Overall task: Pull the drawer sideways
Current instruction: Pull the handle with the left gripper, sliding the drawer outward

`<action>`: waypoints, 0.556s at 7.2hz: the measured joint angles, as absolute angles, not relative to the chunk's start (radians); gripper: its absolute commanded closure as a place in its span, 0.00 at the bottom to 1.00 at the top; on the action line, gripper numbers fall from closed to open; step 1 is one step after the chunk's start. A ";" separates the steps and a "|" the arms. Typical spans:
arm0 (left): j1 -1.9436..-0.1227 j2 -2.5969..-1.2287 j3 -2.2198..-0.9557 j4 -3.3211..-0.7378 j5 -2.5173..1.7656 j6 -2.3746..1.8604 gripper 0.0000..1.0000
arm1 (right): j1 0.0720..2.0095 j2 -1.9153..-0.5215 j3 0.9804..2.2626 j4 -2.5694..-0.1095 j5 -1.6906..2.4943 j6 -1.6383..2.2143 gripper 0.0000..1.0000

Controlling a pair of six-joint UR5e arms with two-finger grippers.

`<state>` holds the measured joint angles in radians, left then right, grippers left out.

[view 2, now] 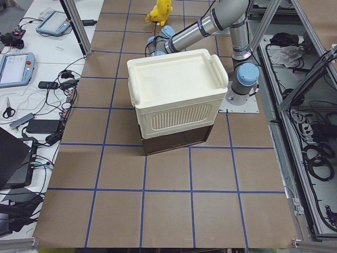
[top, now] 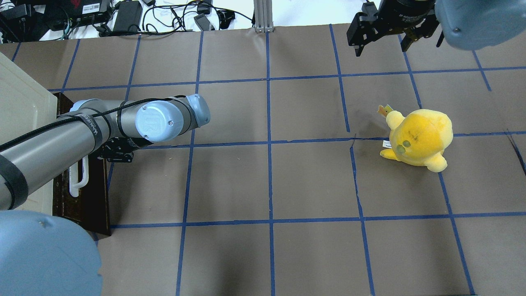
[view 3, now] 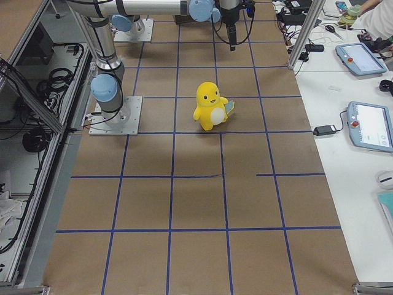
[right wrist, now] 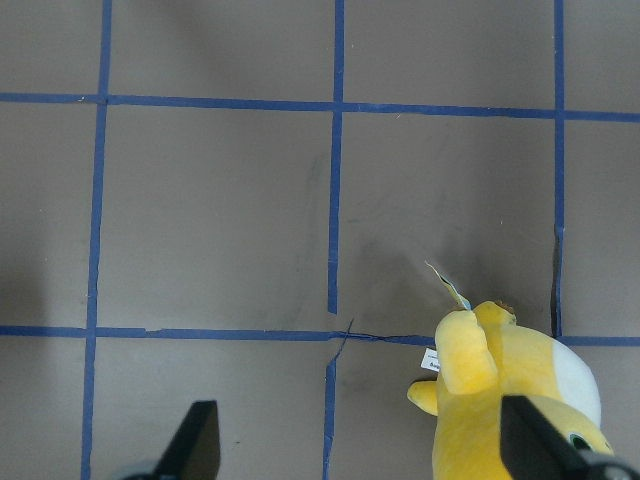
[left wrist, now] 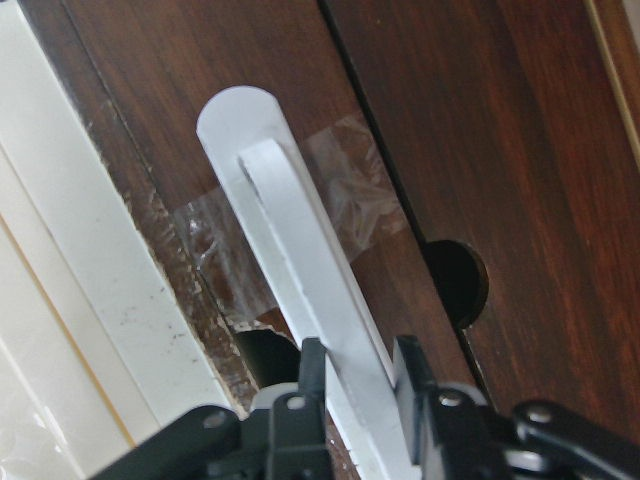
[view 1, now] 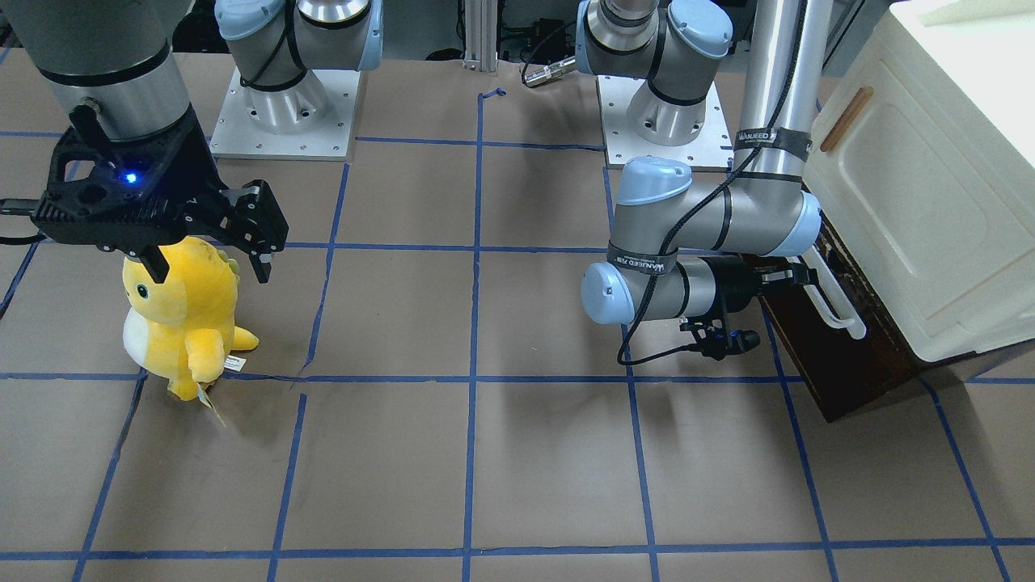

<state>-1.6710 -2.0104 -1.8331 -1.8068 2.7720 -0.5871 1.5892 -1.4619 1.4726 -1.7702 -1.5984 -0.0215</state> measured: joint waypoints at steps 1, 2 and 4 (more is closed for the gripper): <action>-1.685 -2.009 -1.832 -1.809 2.772 -0.587 0.80 | 1.589 -1.462 1.473 -1.770 -1.598 -0.022 0.00; -1.697 -2.009 -1.832 -1.810 2.771 -0.586 0.80 | 1.589 -1.462 1.473 -1.770 -1.598 -0.021 0.00; -1.714 -2.010 -1.832 -1.812 2.769 -0.586 0.81 | 1.589 -1.462 1.473 -1.770 -1.598 -0.021 0.00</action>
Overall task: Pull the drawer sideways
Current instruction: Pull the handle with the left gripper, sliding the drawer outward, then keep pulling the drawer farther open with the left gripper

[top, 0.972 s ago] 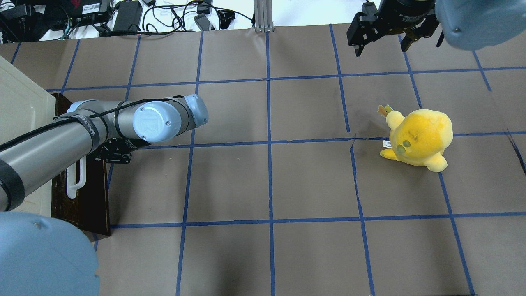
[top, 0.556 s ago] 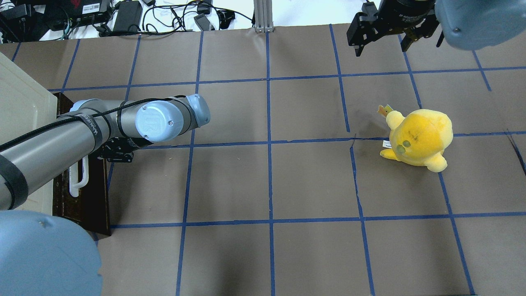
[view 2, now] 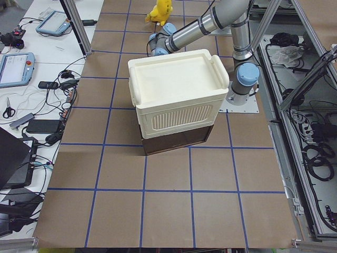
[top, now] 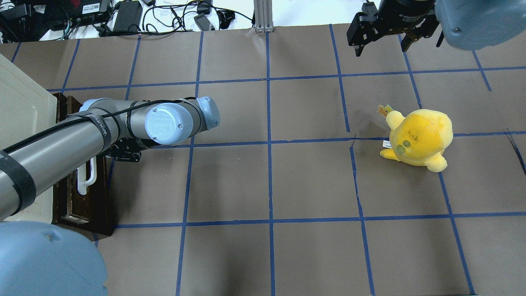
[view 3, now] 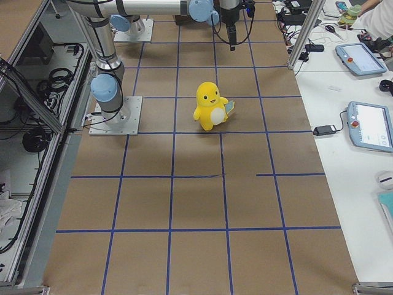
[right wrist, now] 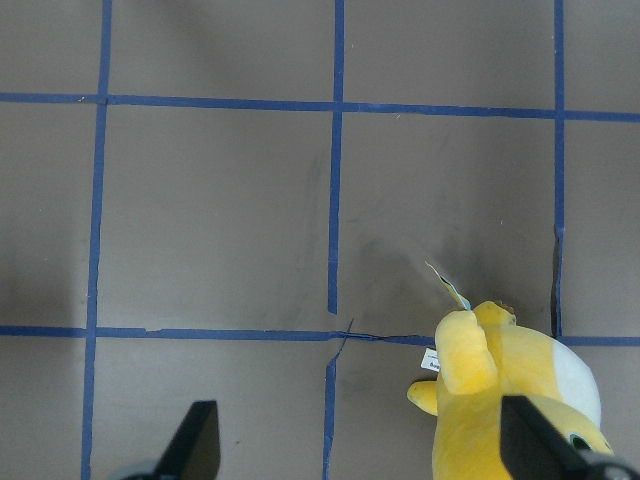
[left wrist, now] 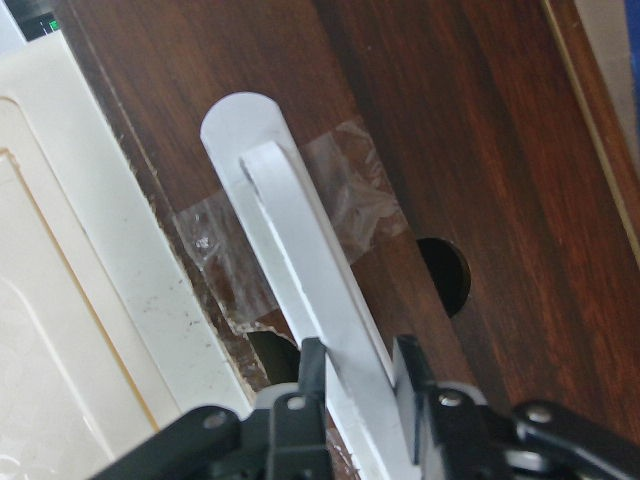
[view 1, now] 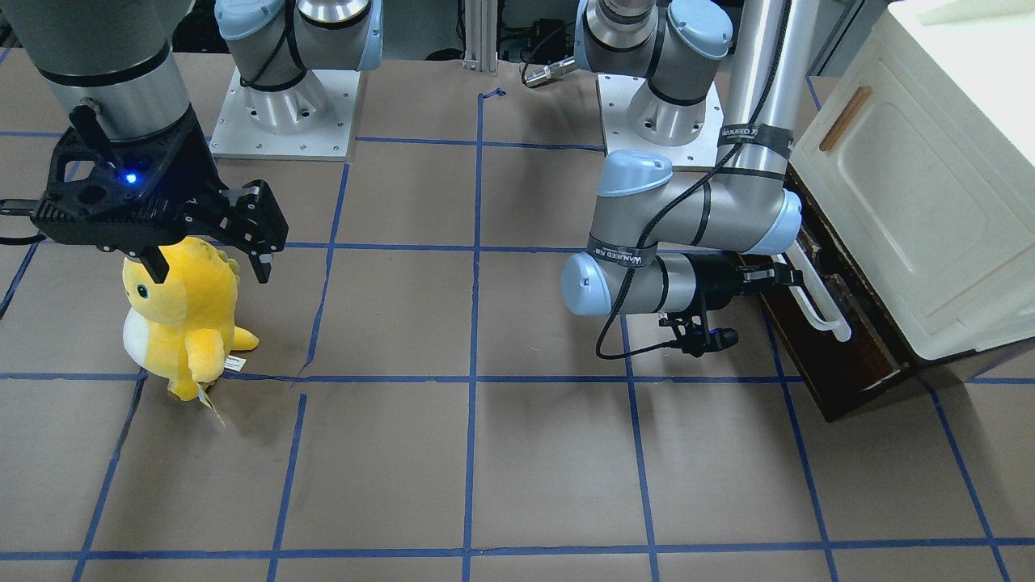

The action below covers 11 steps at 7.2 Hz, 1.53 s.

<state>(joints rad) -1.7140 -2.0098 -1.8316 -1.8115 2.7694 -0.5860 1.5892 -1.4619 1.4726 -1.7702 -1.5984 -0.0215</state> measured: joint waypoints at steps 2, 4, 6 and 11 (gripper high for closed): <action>-1.728 -2.011 -1.832 -1.812 2.769 -0.586 0.81 | 1.589 -1.462 1.473 -1.770 -1.598 -0.022 0.00; -1.751 -2.012 -1.832 -1.812 2.768 -0.586 0.81 | 1.589 -1.462 1.473 -1.770 -1.598 -0.021 0.00; -1.778 -2.012 -1.832 -1.811 2.767 -0.586 0.81 | 1.589 -1.462 1.473 -1.770 -1.598 -0.021 0.00; -1.836 -2.015 -1.829 -1.808 2.773 -0.580 0.84 | 1.589 -1.462 1.473 -1.770 -1.598 -0.021 0.00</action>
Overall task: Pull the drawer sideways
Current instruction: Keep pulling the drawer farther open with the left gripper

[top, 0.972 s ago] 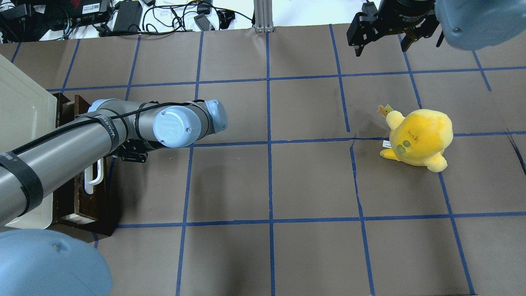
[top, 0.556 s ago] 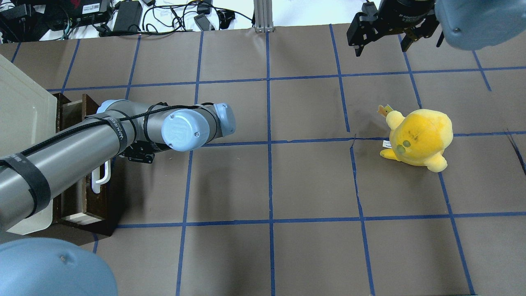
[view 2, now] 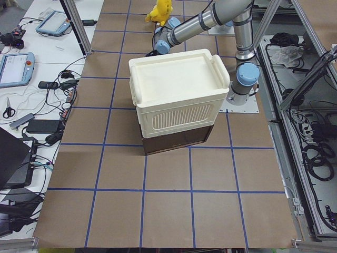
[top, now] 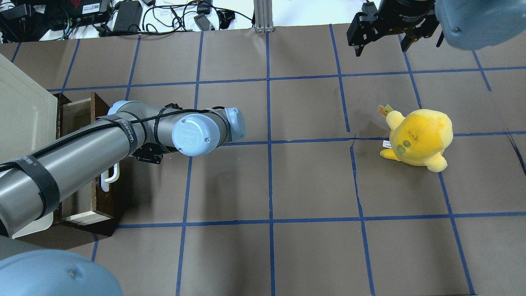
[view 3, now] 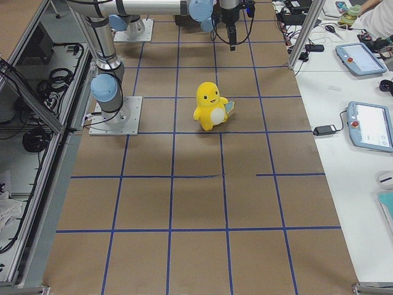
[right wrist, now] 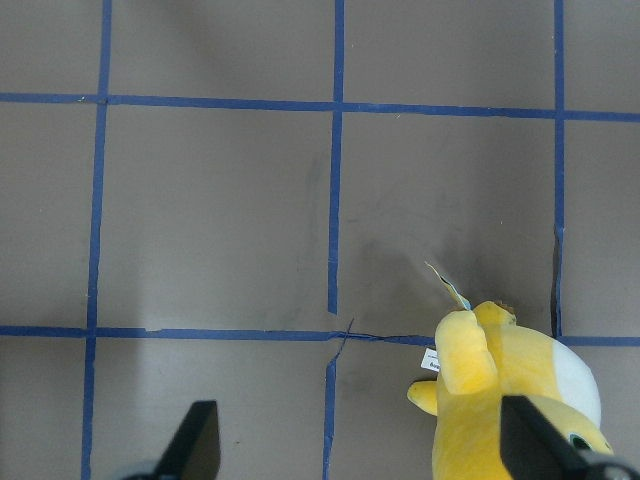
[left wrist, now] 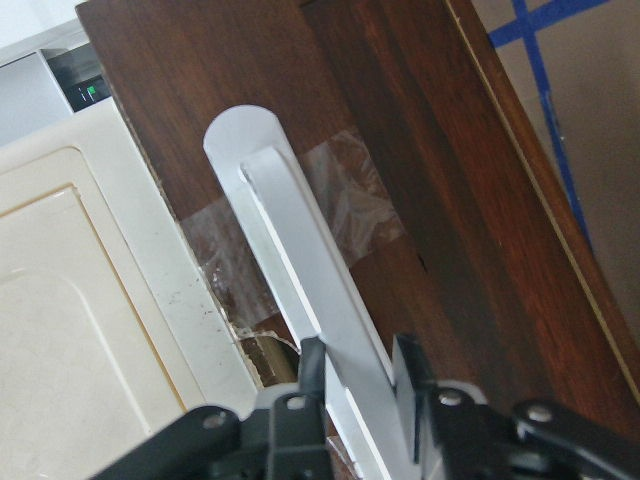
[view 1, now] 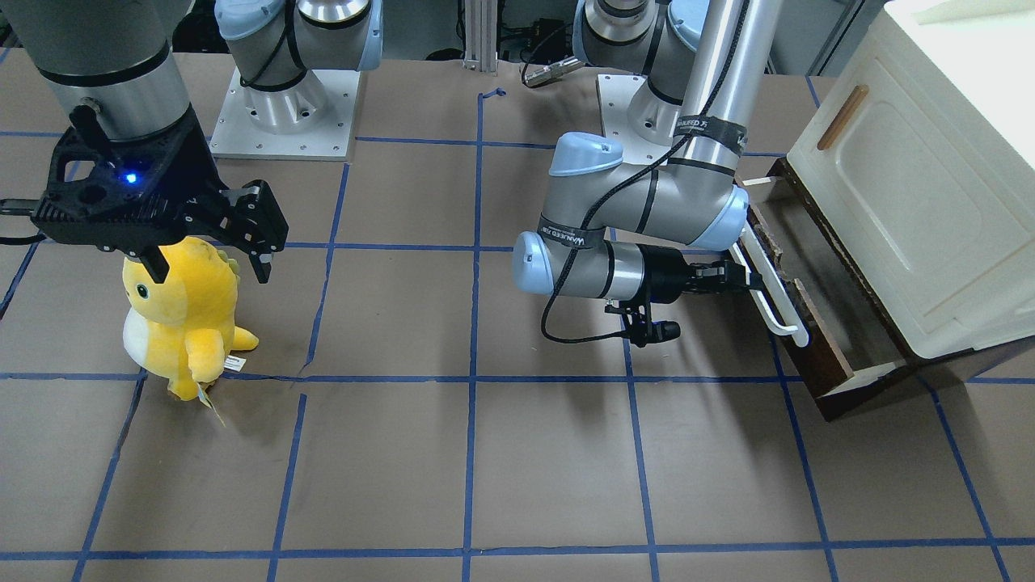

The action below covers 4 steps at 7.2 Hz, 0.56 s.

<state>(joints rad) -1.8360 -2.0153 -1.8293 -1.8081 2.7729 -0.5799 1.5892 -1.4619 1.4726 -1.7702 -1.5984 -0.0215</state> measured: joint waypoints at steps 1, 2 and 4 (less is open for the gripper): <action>-1.844 -2.016 -1.828 -1.807 2.773 -0.579 0.84 | 1.589 -1.462 1.473 -1.770 -1.598 -0.021 0.00; -1.851 -2.016 -1.827 -1.807 2.773 -0.579 0.84 | 1.589 -1.462 1.473 -1.770 -1.598 -0.022 0.00; -1.861 -2.016 -1.825 -1.805 2.772 -0.578 0.84 | 1.589 -1.462 1.473 -1.770 -1.598 -0.021 0.00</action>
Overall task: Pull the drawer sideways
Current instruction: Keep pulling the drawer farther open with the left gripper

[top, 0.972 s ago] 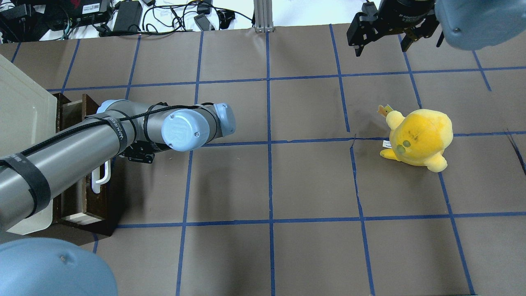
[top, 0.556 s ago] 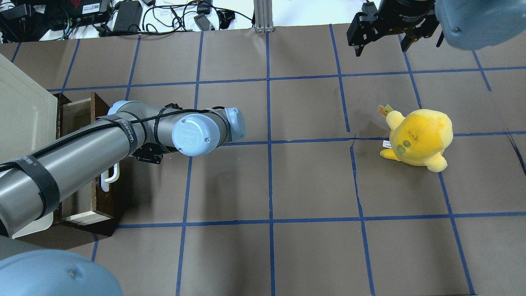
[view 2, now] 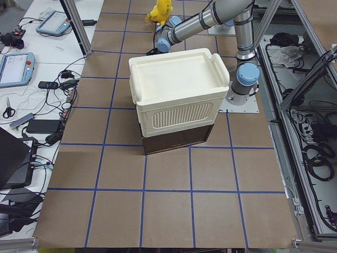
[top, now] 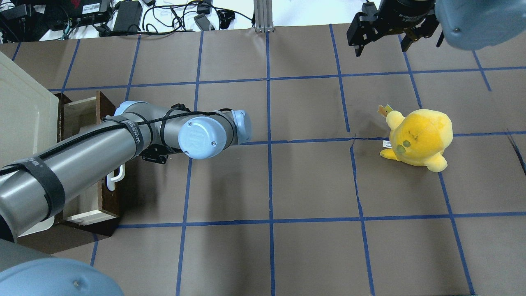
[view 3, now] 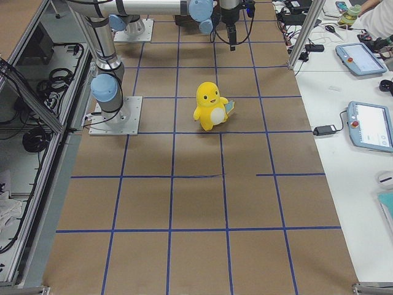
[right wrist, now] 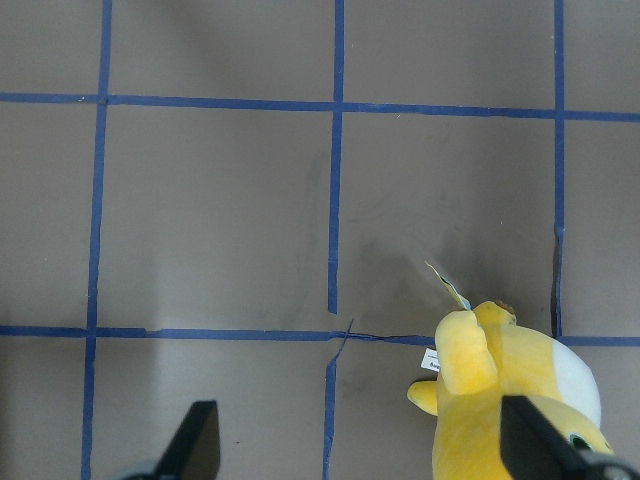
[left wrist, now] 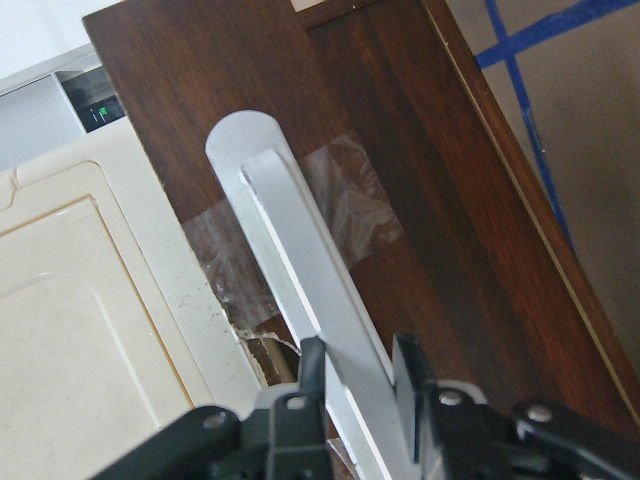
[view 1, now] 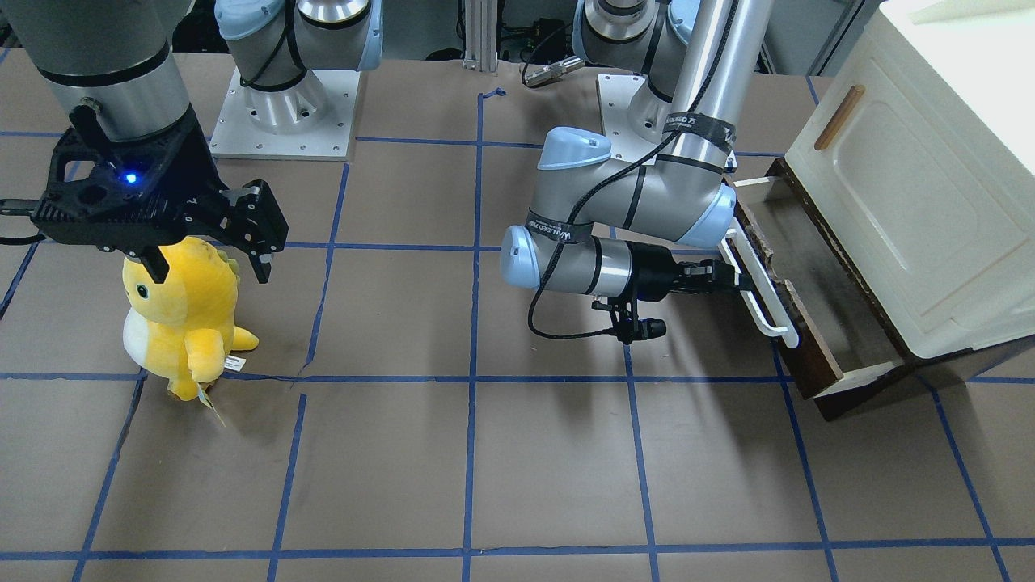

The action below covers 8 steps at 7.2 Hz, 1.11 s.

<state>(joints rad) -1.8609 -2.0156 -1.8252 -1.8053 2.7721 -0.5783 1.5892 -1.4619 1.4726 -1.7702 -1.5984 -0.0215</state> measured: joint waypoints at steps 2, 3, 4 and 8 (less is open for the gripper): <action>-1.869 -2.017 -1.807 -1.808 2.764 -0.577 0.84 | 1.589 -1.462 1.473 -1.770 -1.598 -0.021 0.00; -1.874 -2.020 -1.800 -1.809 2.762 -0.576 0.84 | 1.589 -1.462 1.473 -1.770 -1.598 -0.021 0.00; -1.878 -2.022 -1.797 -1.810 2.762 -0.576 0.84 | 1.589 -1.462 1.473 -1.770 -1.598 -0.021 0.00; -1.912 -2.025 -1.795 -1.809 2.771 -0.561 0.84 | 1.589 -1.462 1.473 -1.770 -1.598 -0.021 0.00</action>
<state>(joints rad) -1.9125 -2.0255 -1.7948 -1.8090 2.7713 -0.5609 1.5892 -1.4619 1.4726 -1.7702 -1.5984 -0.0214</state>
